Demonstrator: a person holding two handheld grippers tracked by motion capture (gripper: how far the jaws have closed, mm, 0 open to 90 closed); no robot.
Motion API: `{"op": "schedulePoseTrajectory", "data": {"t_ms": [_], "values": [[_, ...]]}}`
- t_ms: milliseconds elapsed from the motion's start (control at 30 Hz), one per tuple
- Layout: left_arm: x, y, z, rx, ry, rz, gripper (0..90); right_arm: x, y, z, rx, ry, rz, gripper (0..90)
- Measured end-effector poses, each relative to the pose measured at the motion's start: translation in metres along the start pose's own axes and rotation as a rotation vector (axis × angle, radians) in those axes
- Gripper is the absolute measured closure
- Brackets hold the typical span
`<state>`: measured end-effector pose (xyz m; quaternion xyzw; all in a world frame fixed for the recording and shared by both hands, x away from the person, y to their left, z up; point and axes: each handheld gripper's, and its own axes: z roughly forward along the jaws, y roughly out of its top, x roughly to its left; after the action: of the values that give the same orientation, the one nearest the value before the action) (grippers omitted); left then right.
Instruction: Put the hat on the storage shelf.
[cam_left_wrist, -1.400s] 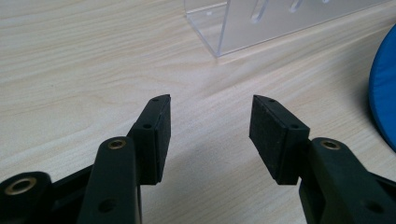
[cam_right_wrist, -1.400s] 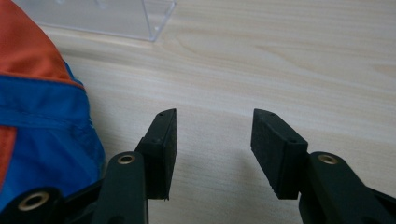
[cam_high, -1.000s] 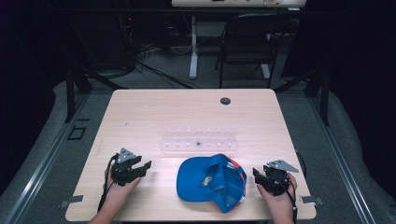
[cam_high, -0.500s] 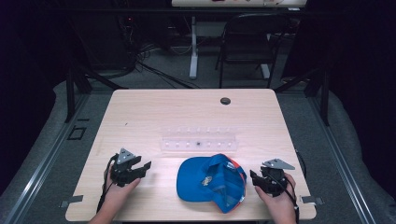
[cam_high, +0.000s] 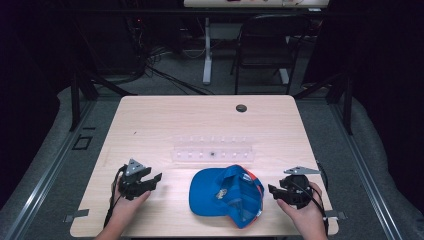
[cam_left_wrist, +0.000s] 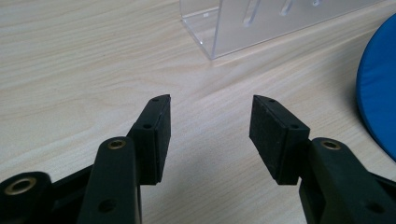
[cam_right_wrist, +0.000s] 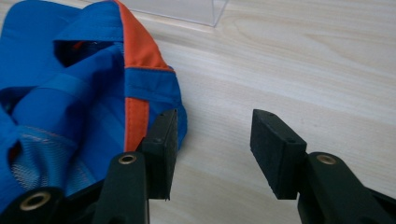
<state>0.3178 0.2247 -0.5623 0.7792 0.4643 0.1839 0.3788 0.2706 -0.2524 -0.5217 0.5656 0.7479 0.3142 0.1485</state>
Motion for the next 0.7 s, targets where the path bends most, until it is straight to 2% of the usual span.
{"op": "schedulePoseTrajectory", "data": {"t_ms": [100,133,333,533,700], "values": [[0.000,0.000,0.000,0.000,0.000,0.000,48.9,0.000,0.002,-0.002,0.015,0.023,0.009,52.2],[0.000,0.000,0.000,0.003,-0.001,0.002,48.9,0.000,0.003,-0.003,0.027,0.046,0.005,52.1],[-0.001,0.000,0.000,0.004,-0.001,0.003,48.8,0.002,0.005,-0.009,0.053,0.092,0.018,52.9],[-0.002,0.000,0.001,0.005,0.001,0.008,48.8,0.001,0.007,-0.011,0.079,0.188,0.063,54.1],[-0.004,-0.001,0.001,0.009,0.001,0.018,48.8,0.004,0.005,-0.008,0.102,0.210,0.056,54.4]]}}
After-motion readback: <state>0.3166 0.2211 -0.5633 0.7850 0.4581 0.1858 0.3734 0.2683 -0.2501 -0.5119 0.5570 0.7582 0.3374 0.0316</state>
